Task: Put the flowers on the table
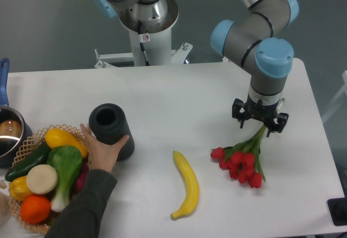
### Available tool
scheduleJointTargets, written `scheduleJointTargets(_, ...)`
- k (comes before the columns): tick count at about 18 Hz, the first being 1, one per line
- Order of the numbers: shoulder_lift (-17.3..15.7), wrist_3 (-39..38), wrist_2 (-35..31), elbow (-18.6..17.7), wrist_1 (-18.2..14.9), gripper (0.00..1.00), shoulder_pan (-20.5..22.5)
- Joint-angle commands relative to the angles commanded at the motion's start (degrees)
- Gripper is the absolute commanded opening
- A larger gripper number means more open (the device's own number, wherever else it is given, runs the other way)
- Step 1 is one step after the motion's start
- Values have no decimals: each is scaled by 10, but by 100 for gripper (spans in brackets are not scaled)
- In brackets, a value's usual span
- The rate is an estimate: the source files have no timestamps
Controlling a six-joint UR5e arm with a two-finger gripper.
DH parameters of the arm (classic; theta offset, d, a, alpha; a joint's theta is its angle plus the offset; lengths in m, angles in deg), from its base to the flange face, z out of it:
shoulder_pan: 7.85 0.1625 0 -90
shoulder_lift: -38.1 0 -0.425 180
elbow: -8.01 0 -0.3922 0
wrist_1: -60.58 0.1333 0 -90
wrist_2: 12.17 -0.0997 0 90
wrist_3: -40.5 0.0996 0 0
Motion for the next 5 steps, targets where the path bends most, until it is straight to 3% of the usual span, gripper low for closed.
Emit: scheduleJointTargets(5, 0, 1, 1, 0, 23, 100, 11)
